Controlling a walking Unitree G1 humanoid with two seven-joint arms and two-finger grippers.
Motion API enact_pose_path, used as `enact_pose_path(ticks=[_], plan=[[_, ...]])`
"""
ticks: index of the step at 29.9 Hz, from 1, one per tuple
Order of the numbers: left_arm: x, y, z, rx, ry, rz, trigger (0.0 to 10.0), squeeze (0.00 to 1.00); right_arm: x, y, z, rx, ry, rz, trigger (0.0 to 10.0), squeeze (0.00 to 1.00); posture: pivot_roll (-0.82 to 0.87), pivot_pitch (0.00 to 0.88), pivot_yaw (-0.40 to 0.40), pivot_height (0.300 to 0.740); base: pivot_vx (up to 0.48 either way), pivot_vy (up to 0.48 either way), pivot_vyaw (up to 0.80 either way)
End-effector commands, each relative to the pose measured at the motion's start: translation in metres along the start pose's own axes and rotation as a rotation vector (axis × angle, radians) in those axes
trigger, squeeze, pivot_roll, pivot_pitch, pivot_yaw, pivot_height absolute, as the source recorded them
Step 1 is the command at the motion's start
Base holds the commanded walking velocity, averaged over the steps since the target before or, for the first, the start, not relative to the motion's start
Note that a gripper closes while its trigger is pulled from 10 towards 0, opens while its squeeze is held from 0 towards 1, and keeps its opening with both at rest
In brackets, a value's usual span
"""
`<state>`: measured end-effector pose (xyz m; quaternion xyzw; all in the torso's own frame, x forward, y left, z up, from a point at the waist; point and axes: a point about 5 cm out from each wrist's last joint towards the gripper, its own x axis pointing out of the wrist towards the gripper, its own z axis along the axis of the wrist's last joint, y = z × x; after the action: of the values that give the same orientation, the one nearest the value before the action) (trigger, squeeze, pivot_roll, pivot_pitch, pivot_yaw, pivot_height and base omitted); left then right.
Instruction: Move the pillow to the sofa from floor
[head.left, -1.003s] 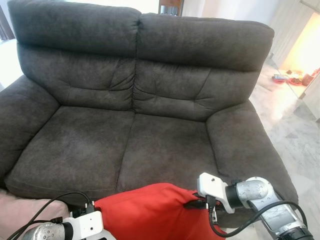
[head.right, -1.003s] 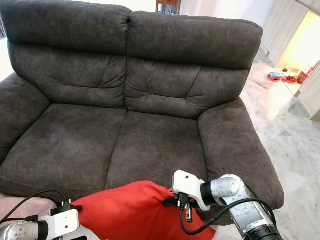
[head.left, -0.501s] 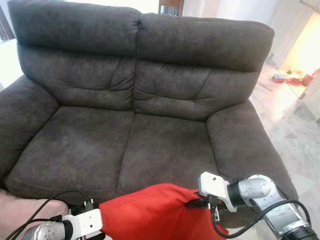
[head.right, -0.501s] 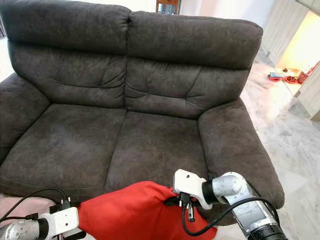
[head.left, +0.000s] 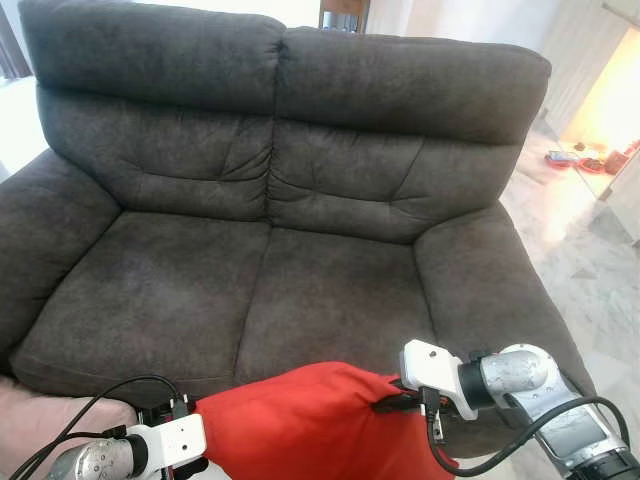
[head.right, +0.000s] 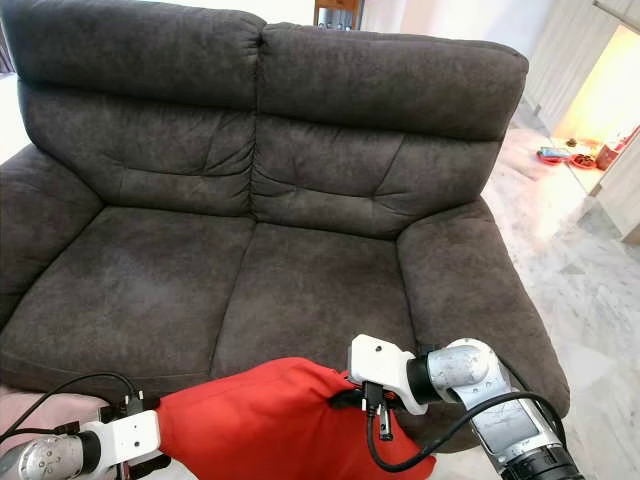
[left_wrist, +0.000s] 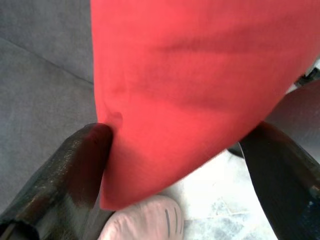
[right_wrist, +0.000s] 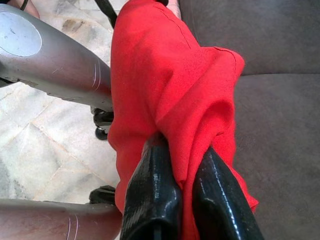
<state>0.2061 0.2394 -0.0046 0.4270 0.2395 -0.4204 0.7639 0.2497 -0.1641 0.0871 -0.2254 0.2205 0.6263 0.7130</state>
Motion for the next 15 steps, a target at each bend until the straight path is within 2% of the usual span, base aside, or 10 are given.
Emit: enact_pose_path(ticks=[1, 7, 8, 9, 10, 11, 15], plan=[[0.004, 0.000, 0.004, 0.000, -0.020, 0.003, 10.0, 0.00, -0.009, -0.006, 0.021, -0.075, -0.072, -0.031, 10.0, 0.00, 0.16, 0.020, -0.114, 0.740, 0.000, 0.000, 0.00], [0.009, 0.001, 0.005, 0.007, -0.026, 0.022, 10.0, 0.00, -0.009, -0.006, 0.023, -0.078, -0.075, -0.034, 10.0, 0.00, 0.16, 0.020, -0.114, 0.740, 0.000, 0.000, 0.00], [0.010, 0.002, 0.005, 0.011, -0.024, 0.035, 4.3, 0.00, -0.009, -0.006, 0.023, -0.080, -0.076, -0.043, 10.0, 0.00, 0.16, 0.020, -0.114, 0.740, 0.000, 0.000, 0.00], [0.011, 0.003, 0.006, 0.015, -0.024, 0.041, 2.7, 0.00, -0.010, -0.006, 0.023, -0.080, -0.077, -0.042, 10.0, 0.00, 0.16, 0.023, -0.114, 0.740, 0.000, 0.000, 0.00], [0.012, 0.005, 0.007, 0.020, -0.025, 0.045, 0.7, 0.00, -0.010, -0.006, 0.023, -0.081, -0.077, -0.040, 10.0, 0.00, 0.15, 0.024, -0.114, 0.740, 0.000, 0.000, 0.00], [0.013, 0.005, 0.007, 0.022, -0.026, 0.047, 0.0, 0.00, -0.010, -0.006, 0.023, -0.081, -0.077, -0.040, 10.0, 0.00, 0.15, 0.024, -0.114, 0.740, 0.000, 0.000, 0.00], [0.015, 0.007, 0.008, 0.024, -0.029, 0.049, 0.0, 0.00, -0.011, -0.006, 0.024, -0.079, -0.081, -0.042, 10.0, 0.00, 0.15, 0.027, -0.114, 0.740, 0.000, 0.000, 0.00]])
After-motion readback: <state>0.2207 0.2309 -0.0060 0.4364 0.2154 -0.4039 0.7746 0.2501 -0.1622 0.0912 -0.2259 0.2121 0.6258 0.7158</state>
